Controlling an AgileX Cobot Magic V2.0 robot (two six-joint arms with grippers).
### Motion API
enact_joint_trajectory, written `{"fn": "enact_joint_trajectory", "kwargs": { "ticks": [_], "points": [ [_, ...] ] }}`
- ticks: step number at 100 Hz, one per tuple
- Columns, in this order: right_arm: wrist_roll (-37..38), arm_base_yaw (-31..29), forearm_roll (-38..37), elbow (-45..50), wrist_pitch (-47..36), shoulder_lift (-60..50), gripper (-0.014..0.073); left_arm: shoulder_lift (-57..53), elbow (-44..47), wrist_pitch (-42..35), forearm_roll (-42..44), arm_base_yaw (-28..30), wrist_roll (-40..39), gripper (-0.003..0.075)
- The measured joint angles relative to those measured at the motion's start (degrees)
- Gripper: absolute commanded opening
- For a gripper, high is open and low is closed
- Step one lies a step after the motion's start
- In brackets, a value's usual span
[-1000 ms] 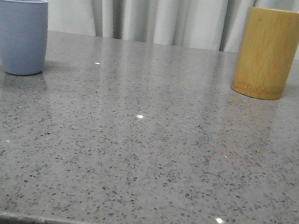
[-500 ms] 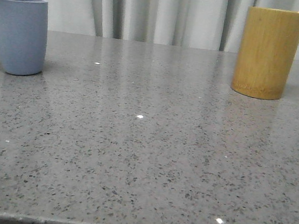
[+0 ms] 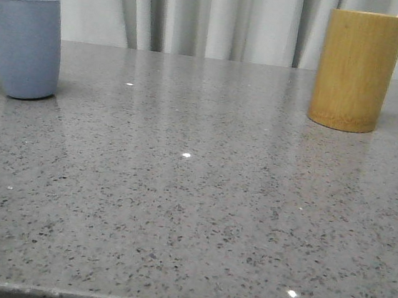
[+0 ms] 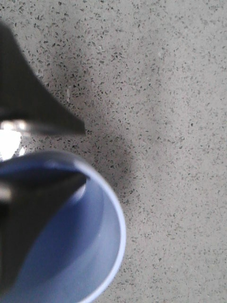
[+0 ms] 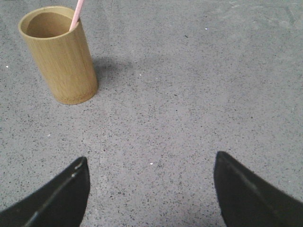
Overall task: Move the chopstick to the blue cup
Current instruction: 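Grasp the light blue cup rim with the left gripper and lift it, then carry the blue cup toward the table center and set it down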
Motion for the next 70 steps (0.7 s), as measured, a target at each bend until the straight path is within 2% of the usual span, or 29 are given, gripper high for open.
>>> {"fn": "enact_joint_trajectory", "kwargs": {
  "ticks": [24,55,70],
  "points": [
    [0.0,0.0,0.0,0.0,-0.3,0.0,0.055,0.0,-2.7,2.9,-1.1,-1.6,0.8,-0.0019],
    [0.0,0.0,0.0,0.0,-0.7,0.0,0.055,0.7,-10.9,4.4,-1.1,-13.9,2.0,-0.0019],
    [0.0,0.0,0.0,0.0,-0.7,0.0,0.055,3.7,-15.3,4.3,-0.7,-17.7,2.0,-0.0019]
  ]
}}
